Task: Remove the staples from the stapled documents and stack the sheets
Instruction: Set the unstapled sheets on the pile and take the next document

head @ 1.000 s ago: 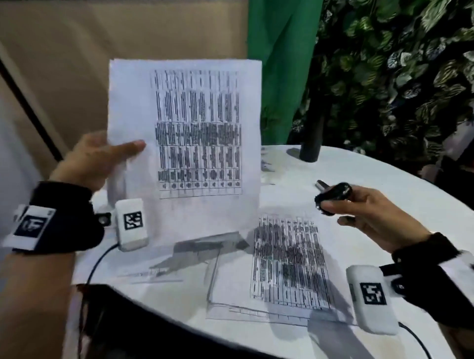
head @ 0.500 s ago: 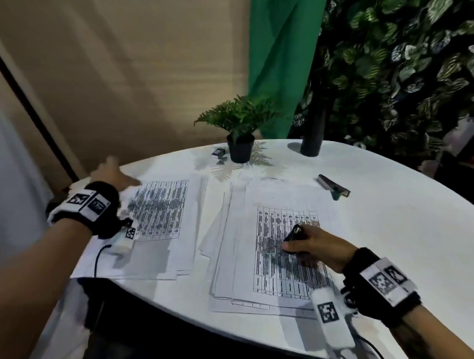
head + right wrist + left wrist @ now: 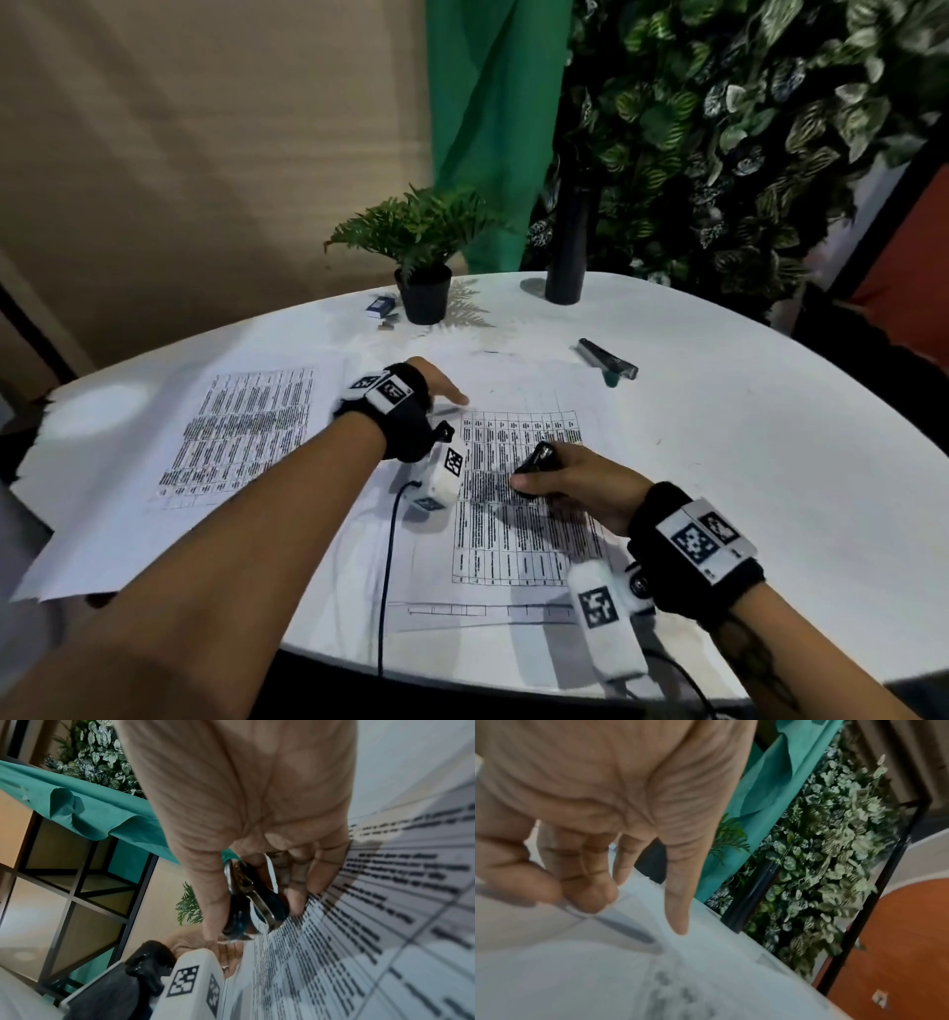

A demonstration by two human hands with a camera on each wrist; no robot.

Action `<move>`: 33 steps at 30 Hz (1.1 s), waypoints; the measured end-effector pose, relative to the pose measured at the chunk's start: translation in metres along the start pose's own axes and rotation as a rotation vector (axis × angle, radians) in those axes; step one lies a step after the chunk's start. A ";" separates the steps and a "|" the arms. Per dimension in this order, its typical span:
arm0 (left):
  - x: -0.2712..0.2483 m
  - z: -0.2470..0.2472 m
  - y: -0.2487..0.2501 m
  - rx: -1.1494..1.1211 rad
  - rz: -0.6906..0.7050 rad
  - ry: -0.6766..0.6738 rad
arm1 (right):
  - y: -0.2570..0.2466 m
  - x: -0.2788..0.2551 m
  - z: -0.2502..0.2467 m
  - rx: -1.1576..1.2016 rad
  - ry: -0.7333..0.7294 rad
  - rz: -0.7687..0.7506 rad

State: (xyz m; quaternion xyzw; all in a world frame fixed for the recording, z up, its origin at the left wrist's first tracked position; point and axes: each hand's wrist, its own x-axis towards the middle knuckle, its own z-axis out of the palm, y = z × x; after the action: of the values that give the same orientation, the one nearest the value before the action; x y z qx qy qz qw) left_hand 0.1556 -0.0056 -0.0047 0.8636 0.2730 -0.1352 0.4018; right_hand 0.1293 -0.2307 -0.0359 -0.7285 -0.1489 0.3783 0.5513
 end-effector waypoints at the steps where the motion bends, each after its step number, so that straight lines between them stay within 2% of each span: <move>1: 0.000 0.001 -0.001 0.001 -0.007 0.009 | 0.001 0.001 0.000 0.004 -0.001 0.000; 5: -0.002 -0.002 -0.011 -0.060 -0.124 -0.050 | 0.003 0.002 -0.001 0.021 -0.005 -0.009; 9: 0.002 -0.002 -0.021 -0.062 -0.101 -0.061 | 0.003 0.002 -0.003 0.016 -0.014 -0.019; 11: -0.002 0.000 -0.021 -0.116 -0.045 -0.048 | 0.002 0.000 -0.006 -0.037 0.003 -0.034; 15: -0.006 -0.001 -0.025 -0.225 0.118 0.081 | -0.003 -0.010 -0.028 -0.216 0.095 -0.024; 19: -0.007 -0.011 -0.025 -0.278 0.327 0.222 | -0.004 -0.015 -0.065 -0.417 0.270 0.010; 22: -0.016 -0.019 -0.022 -0.353 0.486 0.312 | -0.004 -0.015 -0.086 -0.469 0.422 -0.036; 24: -0.020 -0.025 -0.020 -0.438 0.579 0.362 | -0.010 -0.016 -0.093 -0.387 0.501 -0.136; 26: -0.028 -0.031 -0.015 -0.505 0.663 0.383 | -0.023 -0.021 -0.092 -0.201 0.527 -0.267; 29: -0.043 -0.040 -0.007 -0.588 0.790 0.354 | -0.051 -0.030 -0.090 0.093 0.405 -0.425; 33: -0.064 -0.046 0.004 -0.609 0.867 0.361 | -0.078 -0.032 -0.089 0.330 0.234 -0.492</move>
State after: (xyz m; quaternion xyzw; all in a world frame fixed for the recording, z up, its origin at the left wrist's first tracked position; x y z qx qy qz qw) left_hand 0.1066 0.0040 0.0565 0.7511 -0.0160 0.2776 0.5988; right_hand 0.1870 -0.2853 0.0577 -0.6099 -0.1927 0.1662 0.7505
